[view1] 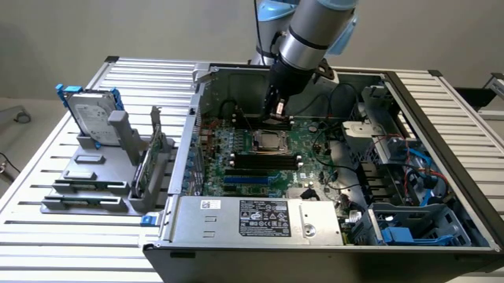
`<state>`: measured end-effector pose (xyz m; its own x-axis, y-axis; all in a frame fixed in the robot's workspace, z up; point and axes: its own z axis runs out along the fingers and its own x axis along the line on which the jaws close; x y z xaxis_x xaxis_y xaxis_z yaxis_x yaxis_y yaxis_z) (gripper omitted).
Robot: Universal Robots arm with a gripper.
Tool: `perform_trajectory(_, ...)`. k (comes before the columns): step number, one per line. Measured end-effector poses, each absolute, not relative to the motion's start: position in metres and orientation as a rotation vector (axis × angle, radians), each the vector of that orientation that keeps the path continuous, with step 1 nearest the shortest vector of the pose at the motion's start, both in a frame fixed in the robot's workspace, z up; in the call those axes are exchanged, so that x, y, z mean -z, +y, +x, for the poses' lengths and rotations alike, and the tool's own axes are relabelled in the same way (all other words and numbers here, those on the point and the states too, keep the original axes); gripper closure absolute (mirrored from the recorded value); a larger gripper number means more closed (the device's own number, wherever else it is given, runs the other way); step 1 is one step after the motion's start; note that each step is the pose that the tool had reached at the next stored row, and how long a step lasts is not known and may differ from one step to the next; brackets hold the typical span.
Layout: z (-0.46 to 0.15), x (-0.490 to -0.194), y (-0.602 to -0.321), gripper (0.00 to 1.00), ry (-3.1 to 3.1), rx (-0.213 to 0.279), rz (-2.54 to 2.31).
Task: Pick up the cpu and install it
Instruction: 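Close the cpu cover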
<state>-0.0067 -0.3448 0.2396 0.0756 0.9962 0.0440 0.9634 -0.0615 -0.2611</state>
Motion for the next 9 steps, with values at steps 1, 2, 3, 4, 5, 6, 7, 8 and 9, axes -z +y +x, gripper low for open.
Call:
perform_trajectory(1, -0.007, -0.238, -0.345, 0.82, -1.984, -0.218, -2.127)
perform_trajectory(2, -0.008, -0.236, -0.345, 0.82, -1.983, -0.219, -2.127)
perform_trajectory(3, -0.008, -0.234, -0.345, 0.82, -1.982, -0.221, -2.126)
perform_trajectory(4, -0.009, -0.233, -0.346, 0.82, -1.982, -0.222, -2.125)
perform_trajectory(5, -0.01, -0.231, -0.346, 0.82, -1.981, -0.223, -2.124)
perform_trajectory(6, -0.011, -0.23, -0.346, 0.82, -1.98, -0.225, -2.123)
perform_trajectory(7, -0.012, -0.228, -0.346, 0.82, -1.979, -0.227, -2.122)
perform_trajectory(8, -0.013, -0.227, -0.346, 0.82, -1.978, -0.229, -2.122)
perform_trajectory(9, -0.014, -0.226, -0.346, 0.82, -1.977, -0.23, -2.121)
